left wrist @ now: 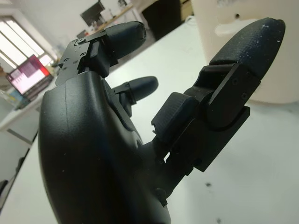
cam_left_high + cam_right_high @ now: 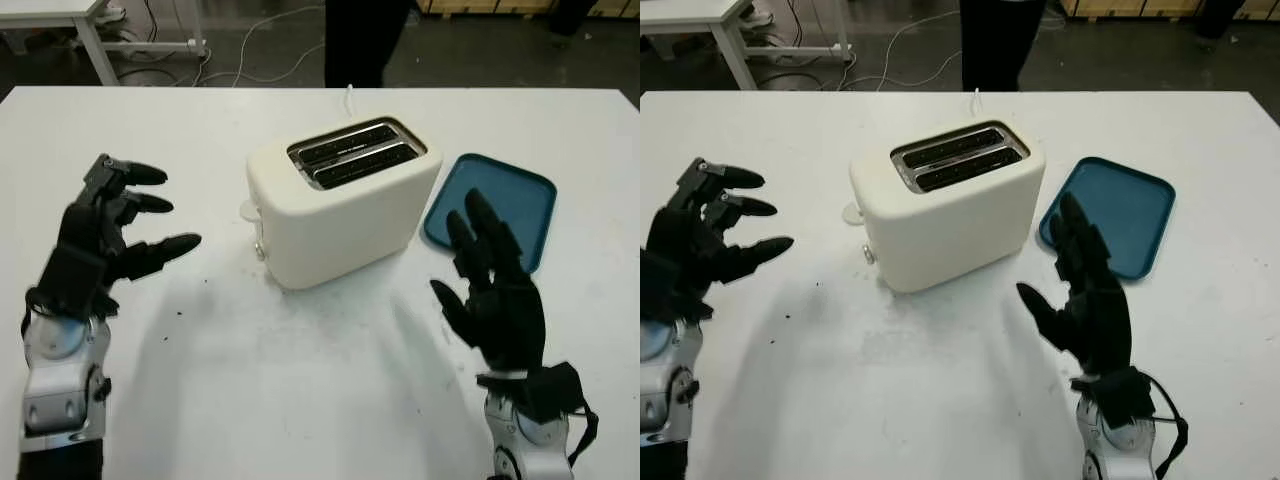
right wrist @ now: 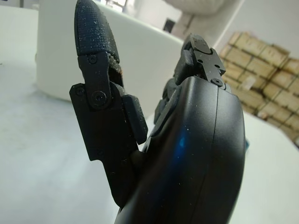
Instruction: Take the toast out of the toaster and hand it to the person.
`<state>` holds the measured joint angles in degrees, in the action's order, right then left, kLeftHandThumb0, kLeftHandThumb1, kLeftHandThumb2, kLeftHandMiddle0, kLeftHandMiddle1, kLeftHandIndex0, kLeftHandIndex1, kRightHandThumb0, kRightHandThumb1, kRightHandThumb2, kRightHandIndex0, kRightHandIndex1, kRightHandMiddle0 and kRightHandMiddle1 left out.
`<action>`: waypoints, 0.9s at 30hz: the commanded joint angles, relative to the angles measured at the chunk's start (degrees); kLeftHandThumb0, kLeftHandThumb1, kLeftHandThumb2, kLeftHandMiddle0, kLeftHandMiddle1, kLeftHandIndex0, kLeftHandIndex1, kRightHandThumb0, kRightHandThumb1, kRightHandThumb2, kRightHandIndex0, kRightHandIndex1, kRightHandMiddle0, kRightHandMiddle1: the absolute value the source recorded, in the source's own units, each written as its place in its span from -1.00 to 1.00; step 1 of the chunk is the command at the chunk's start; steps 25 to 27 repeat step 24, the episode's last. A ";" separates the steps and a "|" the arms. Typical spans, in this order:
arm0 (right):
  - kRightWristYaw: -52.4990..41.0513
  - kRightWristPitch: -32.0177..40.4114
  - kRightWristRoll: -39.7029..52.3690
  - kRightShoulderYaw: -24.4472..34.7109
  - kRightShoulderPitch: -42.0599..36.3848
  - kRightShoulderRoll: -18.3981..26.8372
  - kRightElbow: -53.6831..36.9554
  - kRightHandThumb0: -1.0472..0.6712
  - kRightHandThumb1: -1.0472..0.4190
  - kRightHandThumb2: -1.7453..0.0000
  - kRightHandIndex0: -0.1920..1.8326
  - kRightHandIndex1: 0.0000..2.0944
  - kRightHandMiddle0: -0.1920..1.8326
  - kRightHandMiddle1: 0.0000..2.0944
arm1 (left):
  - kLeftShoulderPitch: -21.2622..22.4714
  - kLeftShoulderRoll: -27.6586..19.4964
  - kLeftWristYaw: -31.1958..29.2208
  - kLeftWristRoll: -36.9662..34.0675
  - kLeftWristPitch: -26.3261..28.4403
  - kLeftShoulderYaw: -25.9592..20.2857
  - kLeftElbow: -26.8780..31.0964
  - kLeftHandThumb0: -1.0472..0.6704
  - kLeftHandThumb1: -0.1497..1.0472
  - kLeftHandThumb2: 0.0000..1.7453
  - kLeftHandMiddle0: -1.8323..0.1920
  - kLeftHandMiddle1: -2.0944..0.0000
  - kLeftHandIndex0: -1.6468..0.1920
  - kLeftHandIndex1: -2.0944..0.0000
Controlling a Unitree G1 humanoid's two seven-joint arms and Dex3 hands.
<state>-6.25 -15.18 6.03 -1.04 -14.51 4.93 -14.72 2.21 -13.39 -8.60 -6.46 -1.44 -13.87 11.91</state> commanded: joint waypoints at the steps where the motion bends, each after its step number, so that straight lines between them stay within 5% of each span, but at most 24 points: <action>1: 0.59 1.17 0.11 -0.39 -0.44 -1.08 -1.01 -0.83 -0.83 0.71 -0.68 -0.94 -0.67 -0.98 | -1.79 1.33 0.50 0.29 -1.33 0.93 0.21 -1.00 0.28 -0.99 0.74 -0.57 0.73 -0.50; 12: 1.88 2.62 -2.42 -1.53 0.66 -3.25 2.70 -0.83 -0.83 0.64 -0.67 -0.94 -0.66 -0.98 | -4.40 4.39 0.48 1.08 0.29 6.24 -1.02 -1.00 0.16 -1.00 0.71 -0.52 0.69 -0.46; 27: 2.46 3.15 -3.00 -1.48 1.44 -3.54 3.38 -0.84 -0.83 0.67 -0.69 -0.95 -0.67 -1.00 | -4.31 3.88 -0.16 0.51 1.49 6.49 -0.48 -1.00 0.20 -1.00 0.71 -0.51 0.66 -0.42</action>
